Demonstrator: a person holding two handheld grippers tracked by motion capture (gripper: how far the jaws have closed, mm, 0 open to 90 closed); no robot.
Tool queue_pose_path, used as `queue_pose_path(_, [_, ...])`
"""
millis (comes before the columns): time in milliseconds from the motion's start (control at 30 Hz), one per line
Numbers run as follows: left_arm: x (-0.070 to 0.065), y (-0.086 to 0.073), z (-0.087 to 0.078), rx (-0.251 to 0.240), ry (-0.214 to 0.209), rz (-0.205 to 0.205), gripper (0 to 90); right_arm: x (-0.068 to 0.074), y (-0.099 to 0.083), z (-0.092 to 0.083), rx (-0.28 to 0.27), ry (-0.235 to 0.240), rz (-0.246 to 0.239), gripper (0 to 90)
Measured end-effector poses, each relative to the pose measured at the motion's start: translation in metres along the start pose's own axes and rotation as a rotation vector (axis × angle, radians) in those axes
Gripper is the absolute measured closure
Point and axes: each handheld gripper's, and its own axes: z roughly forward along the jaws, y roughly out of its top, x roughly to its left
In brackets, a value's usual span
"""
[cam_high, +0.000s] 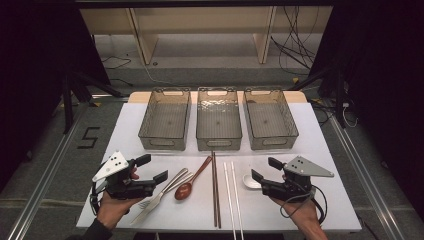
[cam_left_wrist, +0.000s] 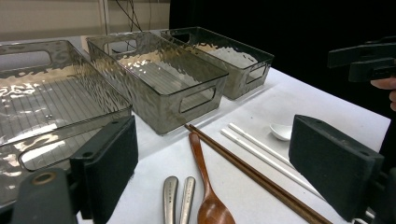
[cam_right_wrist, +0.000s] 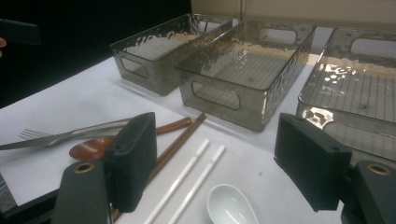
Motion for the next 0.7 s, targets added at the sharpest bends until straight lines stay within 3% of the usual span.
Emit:
queue_pose_path(200, [0.000, 0.000, 0.001, 0.006, -0.001, 0.006, 15.2, 0.000, 0.001, 0.002, 0.021, 0.005, 0.010, 30.6])
queue_pose_path(500, [0.001, -0.001, 0.001, 0.003, 0.004, -0.002, 15.2, 0.008, 0.006, 0.013, 0.170, -0.011, -0.032, 31.0])
queue_pose_path(700, [0.001, -0.001, 0.001, 0.005, 0.004, -0.001, 15.2, 0.010, 0.010, 0.016, 0.198, -0.012, -0.042, 31.2])
